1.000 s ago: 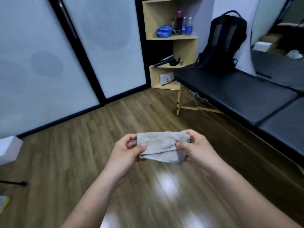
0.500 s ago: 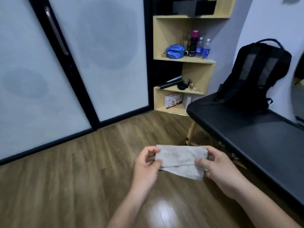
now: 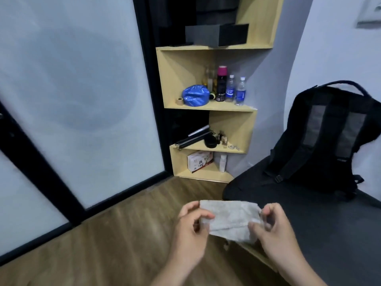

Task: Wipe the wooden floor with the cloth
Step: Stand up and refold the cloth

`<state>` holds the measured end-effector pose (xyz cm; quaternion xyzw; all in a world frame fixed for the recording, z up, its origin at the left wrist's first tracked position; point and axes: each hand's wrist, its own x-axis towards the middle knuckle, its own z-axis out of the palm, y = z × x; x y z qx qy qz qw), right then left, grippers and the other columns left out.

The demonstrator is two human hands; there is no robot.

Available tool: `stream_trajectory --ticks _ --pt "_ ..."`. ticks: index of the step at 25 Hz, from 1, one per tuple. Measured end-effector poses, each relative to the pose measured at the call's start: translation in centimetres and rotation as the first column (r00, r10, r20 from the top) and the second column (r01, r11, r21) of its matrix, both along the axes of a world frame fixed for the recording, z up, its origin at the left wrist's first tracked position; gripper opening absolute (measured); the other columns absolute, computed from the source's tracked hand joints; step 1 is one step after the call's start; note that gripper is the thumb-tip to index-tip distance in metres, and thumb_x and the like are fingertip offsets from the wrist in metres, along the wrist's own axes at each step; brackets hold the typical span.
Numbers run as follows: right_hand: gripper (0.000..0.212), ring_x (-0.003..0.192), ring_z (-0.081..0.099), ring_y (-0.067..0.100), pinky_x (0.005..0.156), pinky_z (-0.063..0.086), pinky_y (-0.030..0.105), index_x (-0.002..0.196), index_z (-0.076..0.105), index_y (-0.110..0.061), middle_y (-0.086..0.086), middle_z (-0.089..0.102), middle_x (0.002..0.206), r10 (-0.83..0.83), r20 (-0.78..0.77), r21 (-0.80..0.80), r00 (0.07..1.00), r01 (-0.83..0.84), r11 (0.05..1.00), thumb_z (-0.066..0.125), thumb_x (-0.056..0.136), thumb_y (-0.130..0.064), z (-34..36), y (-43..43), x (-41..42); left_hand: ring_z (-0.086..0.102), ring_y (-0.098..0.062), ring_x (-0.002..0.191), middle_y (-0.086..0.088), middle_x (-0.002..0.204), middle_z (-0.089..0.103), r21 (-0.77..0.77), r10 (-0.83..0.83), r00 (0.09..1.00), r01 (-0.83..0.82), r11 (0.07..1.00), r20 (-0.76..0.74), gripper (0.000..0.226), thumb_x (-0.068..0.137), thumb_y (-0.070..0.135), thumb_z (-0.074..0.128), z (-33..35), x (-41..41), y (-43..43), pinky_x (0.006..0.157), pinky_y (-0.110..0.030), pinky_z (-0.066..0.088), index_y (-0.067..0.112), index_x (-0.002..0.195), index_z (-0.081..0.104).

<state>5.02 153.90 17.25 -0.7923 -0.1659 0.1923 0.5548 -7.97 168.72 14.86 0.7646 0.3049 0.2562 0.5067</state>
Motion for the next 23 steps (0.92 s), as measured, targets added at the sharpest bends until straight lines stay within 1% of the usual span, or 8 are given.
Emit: stream_trajectory --ticks 2,5,7,9,13,17,20,23 --pt "0.031 0.056 0.035 0.013 0.056 0.03 0.033 0.082 0.042 -0.017 -0.001 0.039 0.065 0.007 0.012 -0.033 1.0 -0.006 0.999 0.069 0.081 -0.002 -1.1 5.7 6.5 0.053 -0.008 0.126 0.026 0.13 0.043 0.05 0.064 0.998 -0.063 0.997 -0.016 0.055 0.086 -0.006 0.067 0.0 6.0 4.1 0.1 -0.021 0.051 0.05 0.084 0.069" --pt "0.032 0.053 0.035 0.009 0.054 0.03 0.03 0.073 0.044 -0.021 -0.004 0.042 0.063 0.081 0.047 -0.029 0.996 -0.08 0.996 0.071 0.08 -0.007 -0.5 13.5 14.2 0.057 -0.009 0.118 0.029 0.127 0.044 0.158 0.138 0.99 -0.138 0.978 0.012 0.042 0.085 -0.001 0.069 1.8 12.6 10.6 0.096 -0.037 0.056 0.042 0.088 0.068" --pt "0.028 0.058 0.045 0.006 0.057 0.035 0.024 0.073 0.052 -0.026 -0.006 0.052 0.072 0.124 0.095 -0.003 0.988 -0.124 0.992 0.073 0.079 -0.008 0.4 18.0 18.7 0.06 -0.01 0.112 0.026 0.121 0.048 0.21 0.188 0.981 -0.194 0.958 0.048 0.041 0.085 0.002 0.071 3.4 16.6 15.2 0.091 -0.037 0.059 0.042 0.092 0.064" --pt "0.03 0.075 0.056 0.002 0.068 0.042 0.019 0.069 0.06 -0.029 -0.008 0.06 0.086 0.114 0.135 0.024 0.984 -0.119 0.993 0.073 0.081 -0.005 0.8 22.6 24.0 0.06 -0.008 0.108 0.023 0.116 0.05 0.247 0.176 0.982 -0.189 0.951 0.072 0.034 0.086 0.003 0.07 4.6 22.3 20.2 0.093 -0.032 0.057 0.036 0.094 0.066" --pt "0.027 0.094 0.061 0.013 0.083 0.043 0.02 0.077 0.067 -0.031 -0.002 0.061 0.102 0.046 0.273 -0.017 0.961 -0.043 0.999 0.073 0.084 -0.005 0.9 32.8 36.8 0.061 -0.007 0.104 0.016 0.112 0.054 0.307 0.106 0.99 -0.129 0.943 0.09 0.026 0.088 -0.001 0.065 4.4 35.9 31.2 0.093 -0.034 0.054 0.012 0.109 0.071" --pt "0.024 0.094 0.063 0.02 0.09 0.048 0.028 0.084 0.067 -0.03 0.005 0.062 0.108 -0.007 0.38 -0.128 0.925 0.06 0.99 0.068 0.085 -0.007 1.3 44.8 51.0 0.054 -0.013 0.124 0.004 0.135 0.05 0.33 -0.02 0.993 -0.019 0.944 0.116 0.04 0.089 0.004 0.064 3.6 51.2 43.3 0.108 -0.036 0.047 0.004 0.128 0.063" --pt "0.019 0.093 0.064 0.025 0.085 0.044 0.024 0.092 0.073 -0.018 0.007 0.065 0.102 -0.016 0.417 -0.243 0.909 0.128 0.961 0.064 0.085 -0.004 -0.5 52.6 60.0 0.04 -0.01 0.138 0.002 0.148 0.043 0.364 -0.179 0.984 0.169 0.916 -0.007 0.053 0.09 0.008 0.065 1.9 60.7 50.6 0.118 -0.02 0.027 0.006 0.141 0.051" --pt "0.022 0.102 0.061 0.028 0.087 0.038 0.018 0.099 0.075 -0.006 0.013 0.068 0.103 0.0 0.452 -0.323 0.892 0.164 0.932 0.061 0.084 0.001 -2.8 57.6 66.5 0.036 -0.018 0.144 -0.004 0.155 0.037 0.42 -0.223 0.967 0.253 0.872 -0.121 0.051 0.092 0.01 0.059 -1.4 68.1 55.6 0.119 -0.02 0.023 0.003 0.142 0.05"
